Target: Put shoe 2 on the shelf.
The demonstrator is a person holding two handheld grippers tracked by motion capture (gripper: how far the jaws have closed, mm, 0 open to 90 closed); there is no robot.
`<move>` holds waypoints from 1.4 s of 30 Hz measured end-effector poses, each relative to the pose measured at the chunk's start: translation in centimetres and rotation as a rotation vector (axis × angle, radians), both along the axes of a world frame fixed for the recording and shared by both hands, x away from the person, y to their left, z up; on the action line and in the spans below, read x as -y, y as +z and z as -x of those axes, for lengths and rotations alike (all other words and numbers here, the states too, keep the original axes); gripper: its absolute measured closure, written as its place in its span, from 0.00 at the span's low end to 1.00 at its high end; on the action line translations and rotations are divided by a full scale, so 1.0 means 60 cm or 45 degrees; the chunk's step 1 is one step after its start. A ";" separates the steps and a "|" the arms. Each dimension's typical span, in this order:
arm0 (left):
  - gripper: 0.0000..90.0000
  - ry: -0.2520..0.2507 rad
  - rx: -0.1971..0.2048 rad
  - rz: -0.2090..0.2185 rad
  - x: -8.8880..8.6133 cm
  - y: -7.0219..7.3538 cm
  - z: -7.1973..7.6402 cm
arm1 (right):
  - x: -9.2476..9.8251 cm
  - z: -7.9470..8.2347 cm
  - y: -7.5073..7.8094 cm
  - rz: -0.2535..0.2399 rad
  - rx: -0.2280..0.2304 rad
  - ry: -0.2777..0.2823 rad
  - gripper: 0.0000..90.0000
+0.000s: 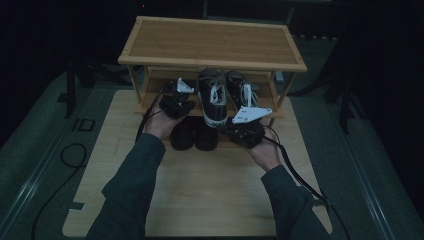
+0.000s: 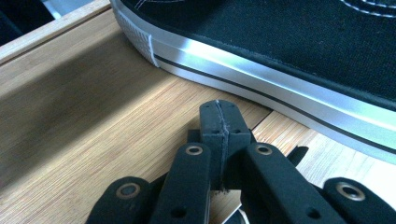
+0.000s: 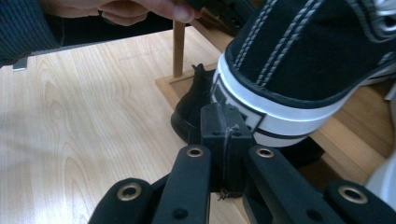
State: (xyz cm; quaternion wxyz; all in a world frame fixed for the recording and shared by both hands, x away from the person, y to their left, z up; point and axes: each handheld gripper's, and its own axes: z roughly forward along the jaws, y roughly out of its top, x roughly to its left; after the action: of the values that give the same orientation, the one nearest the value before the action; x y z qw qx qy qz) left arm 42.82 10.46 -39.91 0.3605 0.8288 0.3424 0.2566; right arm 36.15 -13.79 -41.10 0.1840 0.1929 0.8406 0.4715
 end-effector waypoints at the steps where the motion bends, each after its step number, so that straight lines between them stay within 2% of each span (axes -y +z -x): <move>1: 1.00 -0.002 0.011 -0.014 0.000 0.000 0.001 | 0.002 0.000 0.001 -0.008 0.001 -0.004 1.00; 3: 1.00 0.000 0.039 -0.062 0.000 0.000 0.003 | 0.006 -0.001 0.004 -0.010 0.000 -0.012 1.00; 5: 1.00 0.001 0.042 -0.082 -0.004 0.002 0.004 | 0.007 -0.001 0.004 -0.007 0.004 -0.012 1.00; 12: 1.00 0.024 0.061 -0.069 -0.011 -0.002 0.007 | 0.007 -0.002 0.000 -0.036 0.000 -0.011 1.00; 14: 1.00 0.027 0.053 -0.062 -0.011 -0.002 0.007 | 0.007 -0.004 0.000 -0.052 -0.019 -0.004 1.00; 20: 1.00 0.032 0.063 -0.082 -0.007 -0.002 0.008 | 0.001 -0.007 -0.004 -0.072 -0.007 -0.003 1.00; 21: 1.00 0.032 0.064 -0.082 -0.007 -0.002 0.009 | 0.001 -0.009 -0.005 -0.074 -0.009 -0.007 1.00; 23: 1.00 0.033 0.063 -0.083 -0.007 -0.002 0.009 | 0.001 -0.012 -0.007 -0.063 0.015 -0.064 1.00; 24: 1.00 0.033 0.061 -0.079 -0.008 -0.002 0.008 | 0.002 -0.017 -0.008 -0.075 0.004 -0.080 1.00; 26: 1.00 0.029 0.062 -0.076 -0.009 -0.002 0.008 | 0.004 -0.021 -0.008 -0.093 -0.016 -0.066 1.00; 31: 1.00 0.025 0.059 -0.075 -0.010 -0.002 0.008 | 0.002 -0.022 -0.007 -0.087 -0.008 -0.054 1.00; 34: 1.00 0.031 0.059 -0.073 -0.009 -0.002 0.008 | -0.002 -0.026 -0.010 -0.109 -0.014 -0.035 1.00; 38: 1.00 0.025 0.052 -0.090 -0.011 -0.001 0.007 | -0.005 -0.028 -0.010 -0.110 -0.013 -0.027 1.00; 40: 1.00 0.032 0.055 -0.058 -0.010 -0.003 0.008 | -0.017 -0.029 -0.007 -0.102 -0.010 -0.020 1.00; 42: 1.00 0.034 0.056 -0.055 -0.010 -0.003 0.008 | -0.027 -0.031 -0.004 -0.097 0.005 -0.022 1.00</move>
State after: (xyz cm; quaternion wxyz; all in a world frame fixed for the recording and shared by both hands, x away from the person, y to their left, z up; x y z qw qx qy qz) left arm 42.34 11.06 -40.09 0.3465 0.8259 0.3397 0.2870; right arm 38.00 -12.16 -41.32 0.1823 0.2060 0.8200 0.5019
